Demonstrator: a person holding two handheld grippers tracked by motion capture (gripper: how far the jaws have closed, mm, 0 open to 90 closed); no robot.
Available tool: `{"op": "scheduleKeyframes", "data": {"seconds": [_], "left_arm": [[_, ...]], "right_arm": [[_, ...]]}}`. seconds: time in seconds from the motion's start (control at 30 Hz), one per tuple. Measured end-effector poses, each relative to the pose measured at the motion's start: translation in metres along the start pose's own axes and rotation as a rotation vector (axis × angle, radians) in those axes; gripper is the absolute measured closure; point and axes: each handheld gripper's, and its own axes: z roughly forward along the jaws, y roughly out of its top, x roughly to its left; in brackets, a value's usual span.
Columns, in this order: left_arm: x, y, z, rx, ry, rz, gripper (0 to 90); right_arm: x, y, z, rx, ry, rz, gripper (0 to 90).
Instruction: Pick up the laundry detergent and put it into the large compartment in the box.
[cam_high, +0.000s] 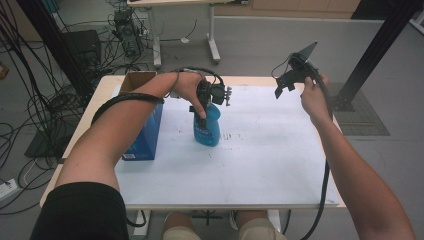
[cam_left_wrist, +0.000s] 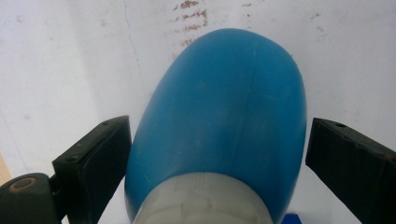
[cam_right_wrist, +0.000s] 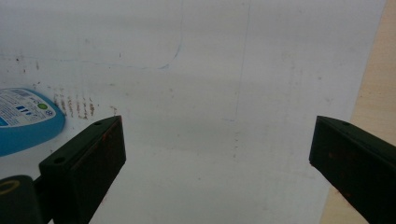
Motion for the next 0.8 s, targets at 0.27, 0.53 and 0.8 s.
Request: {"op": "scheduleKeyframes", "data": {"seconds": [0.27, 0.53, 0.8], "left_arm": [[0.0001, -0.001, -0.0016, -0.01, 0.005, -0.003, 7.9], [0.0005, -0.0023, -0.0029, -0.015, 0.01, -0.006, 8.0], [0.0001, -0.003, -0.0037, -0.013, 0.011, -0.007, 8.1]], "right_arm": [[0.0001, 0.0, 0.0005, -0.001, 0.001, -0.003, 3.7], [-0.0001, 0.0001, 0.0007, -0.001, 0.001, -0.003, 3.7], [0.001, 0.0009, 0.0018, 0.001, 0.003, -0.004, 3.7]]}}
